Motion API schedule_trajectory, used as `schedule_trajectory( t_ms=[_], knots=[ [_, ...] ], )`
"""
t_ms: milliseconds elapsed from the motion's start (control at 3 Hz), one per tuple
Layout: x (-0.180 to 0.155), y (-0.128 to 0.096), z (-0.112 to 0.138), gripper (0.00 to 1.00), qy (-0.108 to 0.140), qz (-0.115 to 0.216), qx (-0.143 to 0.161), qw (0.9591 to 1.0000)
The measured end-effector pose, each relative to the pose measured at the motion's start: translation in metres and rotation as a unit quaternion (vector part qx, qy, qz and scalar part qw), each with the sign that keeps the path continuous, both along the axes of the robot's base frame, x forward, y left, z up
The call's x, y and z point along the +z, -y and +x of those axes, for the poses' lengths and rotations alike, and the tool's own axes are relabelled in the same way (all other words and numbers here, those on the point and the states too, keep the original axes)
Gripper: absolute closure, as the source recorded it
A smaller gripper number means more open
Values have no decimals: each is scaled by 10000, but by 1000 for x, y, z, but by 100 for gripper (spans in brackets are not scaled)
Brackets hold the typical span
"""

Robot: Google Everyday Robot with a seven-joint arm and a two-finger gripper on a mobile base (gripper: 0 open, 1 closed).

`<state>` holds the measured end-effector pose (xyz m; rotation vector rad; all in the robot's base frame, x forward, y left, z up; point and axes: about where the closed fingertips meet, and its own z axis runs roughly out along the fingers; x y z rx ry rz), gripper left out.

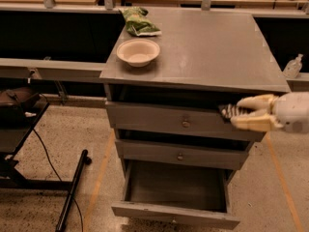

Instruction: Place rxbar chocolate into bottom drawer

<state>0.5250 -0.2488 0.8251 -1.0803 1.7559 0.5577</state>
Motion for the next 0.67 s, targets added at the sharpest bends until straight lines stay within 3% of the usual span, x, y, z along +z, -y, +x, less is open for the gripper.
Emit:
schedule_trajectory(
  t_ms=[333, 667],
  knots=[
    [-98, -21, -52, 100, -685, -6, 461, 9966],
    [-115, -32, -65, 100, -866, 12, 590, 9945]
  ],
)
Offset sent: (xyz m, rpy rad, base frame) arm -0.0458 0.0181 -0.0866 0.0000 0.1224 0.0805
